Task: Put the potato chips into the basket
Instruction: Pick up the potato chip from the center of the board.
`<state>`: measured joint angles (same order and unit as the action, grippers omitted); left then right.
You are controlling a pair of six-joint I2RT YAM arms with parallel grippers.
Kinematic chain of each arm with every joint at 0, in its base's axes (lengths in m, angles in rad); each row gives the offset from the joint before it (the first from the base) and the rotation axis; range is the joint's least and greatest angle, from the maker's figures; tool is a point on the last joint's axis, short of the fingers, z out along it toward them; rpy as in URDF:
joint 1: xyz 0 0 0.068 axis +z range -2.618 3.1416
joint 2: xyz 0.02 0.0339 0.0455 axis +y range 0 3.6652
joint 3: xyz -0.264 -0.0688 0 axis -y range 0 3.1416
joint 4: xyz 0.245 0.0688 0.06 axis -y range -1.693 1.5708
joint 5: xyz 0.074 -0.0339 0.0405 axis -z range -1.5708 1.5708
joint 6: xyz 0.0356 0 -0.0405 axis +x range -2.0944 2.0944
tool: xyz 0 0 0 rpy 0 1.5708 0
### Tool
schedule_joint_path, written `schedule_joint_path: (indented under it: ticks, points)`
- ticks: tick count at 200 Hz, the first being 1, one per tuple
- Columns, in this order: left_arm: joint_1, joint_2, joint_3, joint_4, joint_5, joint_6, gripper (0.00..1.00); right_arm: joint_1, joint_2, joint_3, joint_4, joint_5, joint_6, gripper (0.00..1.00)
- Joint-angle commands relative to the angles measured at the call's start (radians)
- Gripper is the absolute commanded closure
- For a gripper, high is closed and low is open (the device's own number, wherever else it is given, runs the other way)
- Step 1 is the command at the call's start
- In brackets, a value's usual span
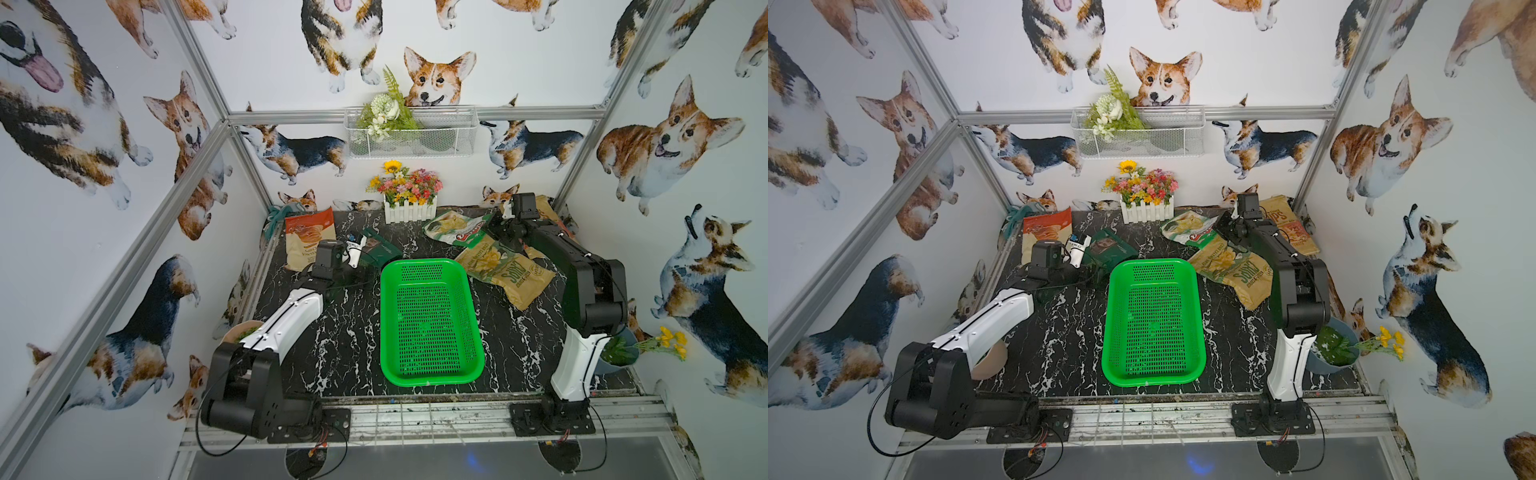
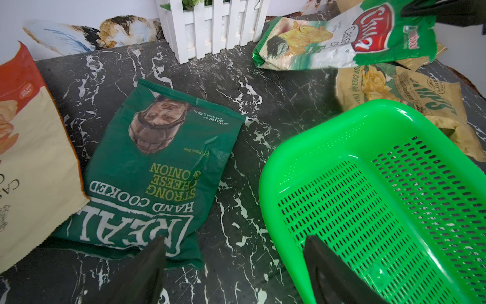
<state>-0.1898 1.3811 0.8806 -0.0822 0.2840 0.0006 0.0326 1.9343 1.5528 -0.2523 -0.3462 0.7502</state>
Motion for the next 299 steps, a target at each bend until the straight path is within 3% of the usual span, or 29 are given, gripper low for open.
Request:
schedule_joint_path:
  ticks: [1, 78, 138, 235, 299]
  points:
    - [0.001, -0.005, -0.003, 0.042, -0.013, -0.001, 0.14, 0.003, -0.029, 0.016, 0.102, -0.054, 0.077, 1.0]
    - [0.013, -0.08, -0.063, 0.126, -0.114, -0.027, 0.17, 0.053, -0.171, 0.066, 0.177, -0.076, 0.126, 1.0]
    - [0.038, -0.101, -0.082, 0.163, -0.143, -0.052, 0.19, 0.112, -0.366, 0.057, 0.129, 0.076, 0.06, 1.0]
    - [0.046, -0.209, -0.184, 0.261, -0.302, -0.056, 0.18, 0.572, -0.758, -0.249, 0.237, 0.44, 0.072, 1.0]
    - [0.053, -0.274, -0.232, 0.31, -0.324, -0.053, 0.18, 0.677, -0.807, -0.363, 0.216, 0.437, 0.222, 1.0]
